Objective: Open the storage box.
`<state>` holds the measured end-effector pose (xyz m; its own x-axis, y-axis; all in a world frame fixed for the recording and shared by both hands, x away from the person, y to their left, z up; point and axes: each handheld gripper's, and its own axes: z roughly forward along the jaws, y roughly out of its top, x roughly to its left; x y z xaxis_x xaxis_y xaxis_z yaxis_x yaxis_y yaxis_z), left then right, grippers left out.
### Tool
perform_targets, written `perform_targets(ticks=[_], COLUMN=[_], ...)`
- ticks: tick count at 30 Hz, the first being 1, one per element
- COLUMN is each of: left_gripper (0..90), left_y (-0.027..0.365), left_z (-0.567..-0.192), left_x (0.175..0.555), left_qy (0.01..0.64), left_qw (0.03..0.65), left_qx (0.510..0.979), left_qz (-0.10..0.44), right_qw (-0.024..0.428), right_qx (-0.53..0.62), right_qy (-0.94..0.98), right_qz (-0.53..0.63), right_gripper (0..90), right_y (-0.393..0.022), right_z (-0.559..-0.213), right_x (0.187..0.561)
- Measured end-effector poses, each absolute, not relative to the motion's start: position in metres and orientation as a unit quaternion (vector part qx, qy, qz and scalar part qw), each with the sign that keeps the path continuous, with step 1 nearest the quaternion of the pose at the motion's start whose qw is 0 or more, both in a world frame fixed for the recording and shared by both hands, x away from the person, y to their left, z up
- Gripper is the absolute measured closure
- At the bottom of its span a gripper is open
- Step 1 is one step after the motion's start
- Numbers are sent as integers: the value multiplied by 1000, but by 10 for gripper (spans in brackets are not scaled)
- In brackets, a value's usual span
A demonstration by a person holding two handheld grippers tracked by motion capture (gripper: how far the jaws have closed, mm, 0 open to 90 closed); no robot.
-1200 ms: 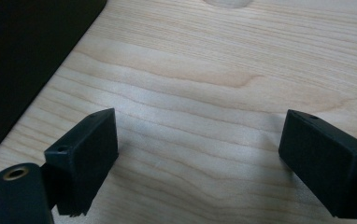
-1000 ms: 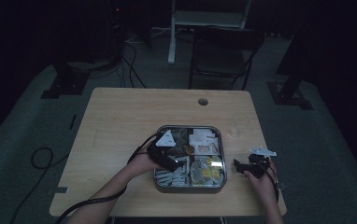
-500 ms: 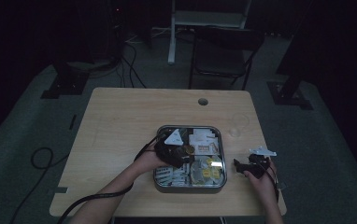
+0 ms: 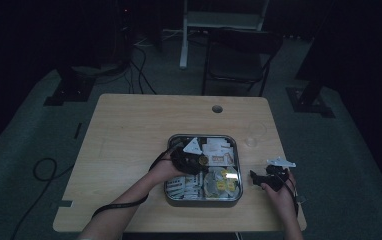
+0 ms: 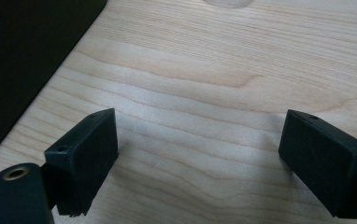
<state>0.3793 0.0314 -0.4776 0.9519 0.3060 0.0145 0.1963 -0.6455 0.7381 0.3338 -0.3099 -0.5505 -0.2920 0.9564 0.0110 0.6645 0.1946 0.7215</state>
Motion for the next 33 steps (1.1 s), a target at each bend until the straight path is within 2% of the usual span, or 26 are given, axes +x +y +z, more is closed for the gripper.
perform_targets(ticks=[7, 22, 33], left_gripper=[583, 596, 597], left_y=[29, 26, 29], left_z=[-478, -470, -449], left_x=[382, 379, 376], left_qy=[150, 142, 137], left_qw=[398, 377, 395], left_qx=[902, 911, 904], left_qz=[70, 85, 91], right_qw=[229, 229, 230], right_qx=[549, 549, 549], right_qy=[738, 738, 738], right_qz=[318, 318, 318], right_gripper=[114, 114, 114], right_y=[-310, -310, -310], right_z=[-550, -550, -550], right_x=[334, 334, 334])
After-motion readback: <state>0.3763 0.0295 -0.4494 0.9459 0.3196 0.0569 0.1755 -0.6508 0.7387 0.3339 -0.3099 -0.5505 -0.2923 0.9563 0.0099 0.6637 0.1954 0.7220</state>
